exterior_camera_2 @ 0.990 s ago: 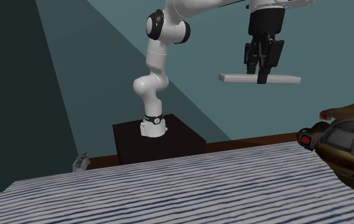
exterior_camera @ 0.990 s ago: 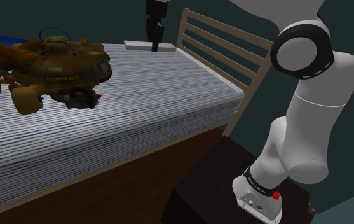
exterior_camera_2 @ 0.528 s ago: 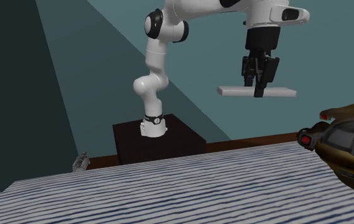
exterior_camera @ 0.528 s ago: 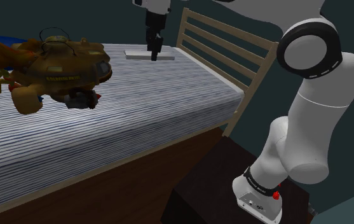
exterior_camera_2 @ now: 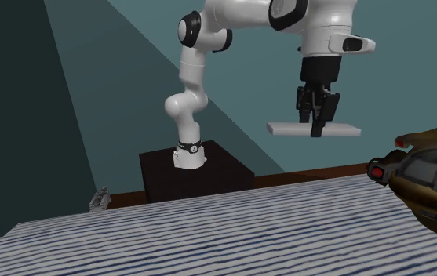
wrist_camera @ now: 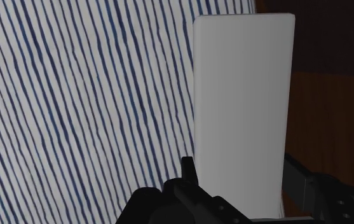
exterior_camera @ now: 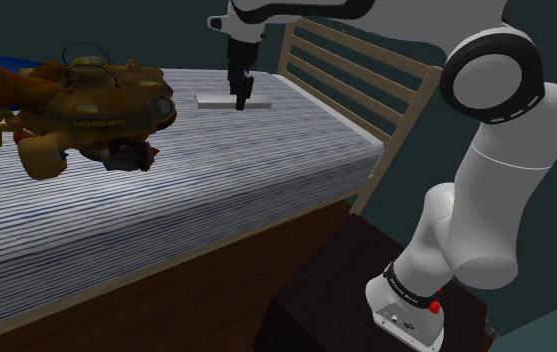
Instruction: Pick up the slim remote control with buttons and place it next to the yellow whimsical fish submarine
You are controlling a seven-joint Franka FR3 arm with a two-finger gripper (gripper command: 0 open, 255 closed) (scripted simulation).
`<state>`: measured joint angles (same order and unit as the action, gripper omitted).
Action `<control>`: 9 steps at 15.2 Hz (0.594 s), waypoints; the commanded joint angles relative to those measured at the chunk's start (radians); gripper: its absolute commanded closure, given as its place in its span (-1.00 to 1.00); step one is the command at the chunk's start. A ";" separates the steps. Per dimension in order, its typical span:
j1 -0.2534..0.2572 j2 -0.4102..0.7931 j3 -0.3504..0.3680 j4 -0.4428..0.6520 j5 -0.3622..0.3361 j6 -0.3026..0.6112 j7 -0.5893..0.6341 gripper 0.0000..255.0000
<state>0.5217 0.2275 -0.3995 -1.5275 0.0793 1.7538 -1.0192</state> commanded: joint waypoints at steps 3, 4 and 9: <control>0.002 0.001 0.001 -0.054 0.001 0.055 -0.002 1.00; 0.002 0.001 0.001 -0.067 0.001 0.068 -0.002 1.00; 0.004 0.006 0.003 -0.127 0.005 0.134 -0.004 1.00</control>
<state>0.5245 0.2328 -0.3972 -1.6428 0.0833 1.8737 -1.0241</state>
